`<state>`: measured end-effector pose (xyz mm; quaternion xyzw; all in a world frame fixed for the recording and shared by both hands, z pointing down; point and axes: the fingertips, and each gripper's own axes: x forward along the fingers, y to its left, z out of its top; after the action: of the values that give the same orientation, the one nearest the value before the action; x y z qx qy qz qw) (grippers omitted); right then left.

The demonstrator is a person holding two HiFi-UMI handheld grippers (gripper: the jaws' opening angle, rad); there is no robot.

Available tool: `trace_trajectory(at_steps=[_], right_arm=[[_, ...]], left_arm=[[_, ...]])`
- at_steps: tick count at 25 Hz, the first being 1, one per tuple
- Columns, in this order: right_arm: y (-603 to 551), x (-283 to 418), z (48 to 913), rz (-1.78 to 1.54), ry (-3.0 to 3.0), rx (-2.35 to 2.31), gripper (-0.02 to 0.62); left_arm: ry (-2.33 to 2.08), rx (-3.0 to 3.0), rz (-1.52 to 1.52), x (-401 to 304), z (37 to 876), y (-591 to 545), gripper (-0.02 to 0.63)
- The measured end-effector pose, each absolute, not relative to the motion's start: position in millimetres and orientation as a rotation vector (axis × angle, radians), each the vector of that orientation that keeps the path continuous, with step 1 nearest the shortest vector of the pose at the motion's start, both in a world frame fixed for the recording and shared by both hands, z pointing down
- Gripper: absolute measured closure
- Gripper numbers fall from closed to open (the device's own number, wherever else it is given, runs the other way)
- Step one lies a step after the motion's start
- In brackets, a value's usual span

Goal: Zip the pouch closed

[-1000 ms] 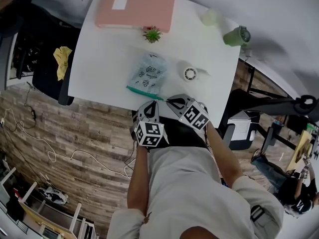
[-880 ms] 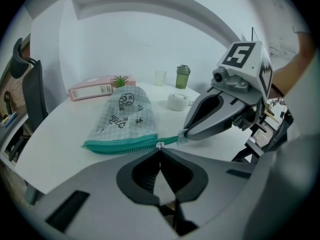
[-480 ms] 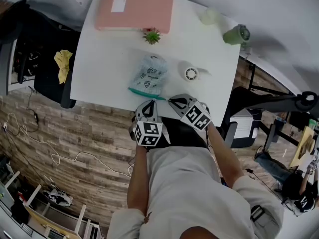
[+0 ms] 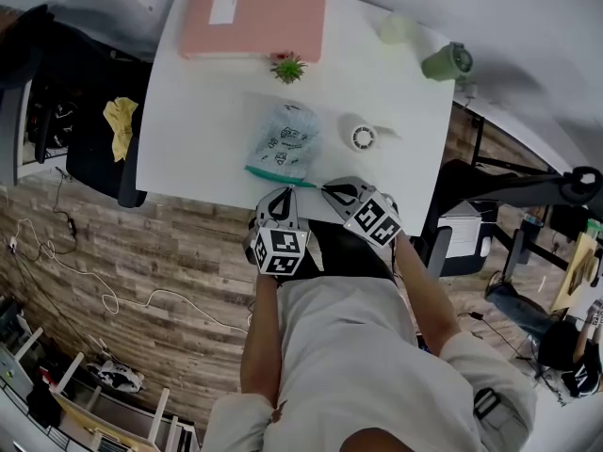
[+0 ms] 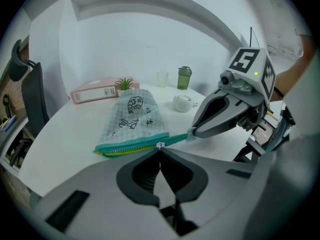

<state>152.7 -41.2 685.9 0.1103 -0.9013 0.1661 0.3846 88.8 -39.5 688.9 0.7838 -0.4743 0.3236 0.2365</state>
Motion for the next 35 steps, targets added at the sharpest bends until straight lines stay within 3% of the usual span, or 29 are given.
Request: trace_trajectory(at_steps=[35], right_arm=[[-48,161,689,0.472,-2.253,0.405,0.592]], left_arm=[[-1.353,2.074,0.877,43,690,-53,0.609]])
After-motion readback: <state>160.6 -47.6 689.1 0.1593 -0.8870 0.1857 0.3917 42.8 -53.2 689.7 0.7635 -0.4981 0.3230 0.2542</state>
